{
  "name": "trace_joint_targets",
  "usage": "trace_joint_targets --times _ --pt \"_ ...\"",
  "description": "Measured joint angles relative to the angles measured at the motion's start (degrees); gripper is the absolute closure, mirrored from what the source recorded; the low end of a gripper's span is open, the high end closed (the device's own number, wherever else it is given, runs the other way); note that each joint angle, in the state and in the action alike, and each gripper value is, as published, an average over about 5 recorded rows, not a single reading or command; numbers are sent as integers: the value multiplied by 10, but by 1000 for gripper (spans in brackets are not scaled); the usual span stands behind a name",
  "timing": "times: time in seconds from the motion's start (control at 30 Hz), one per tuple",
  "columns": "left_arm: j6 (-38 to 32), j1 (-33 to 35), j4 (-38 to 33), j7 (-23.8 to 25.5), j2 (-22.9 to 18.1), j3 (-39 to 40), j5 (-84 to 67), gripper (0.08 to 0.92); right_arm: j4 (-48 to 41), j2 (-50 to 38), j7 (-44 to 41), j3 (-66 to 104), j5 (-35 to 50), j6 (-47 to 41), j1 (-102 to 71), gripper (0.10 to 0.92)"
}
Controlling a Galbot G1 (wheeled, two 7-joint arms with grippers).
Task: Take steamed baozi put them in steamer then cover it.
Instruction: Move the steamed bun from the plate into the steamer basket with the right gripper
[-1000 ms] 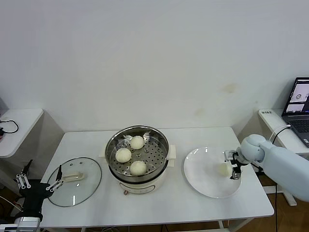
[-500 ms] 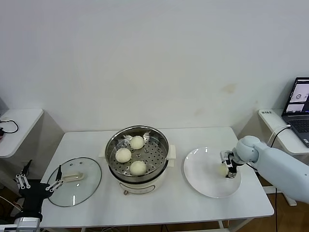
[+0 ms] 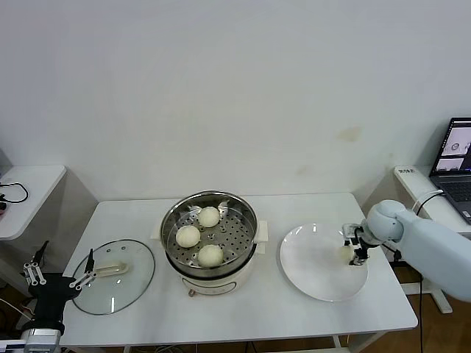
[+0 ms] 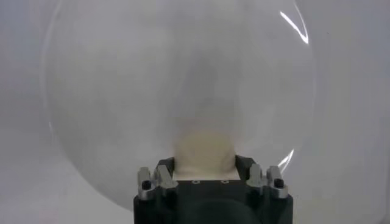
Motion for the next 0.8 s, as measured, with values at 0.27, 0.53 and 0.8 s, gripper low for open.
trace_joint_targets --times 0.27,0.53,0.8 --pt "1 -5 -3 0 3 4 0 177 47 3 3 -87 71 -29 130 414" --pt "2 -13 -1 0 11 4 -3 177 94 53 19 -194 176 -73 284 414" --pt "1 -16 5 0 12 1 -3 177 102 136 48 -249 287 -120 371 414"
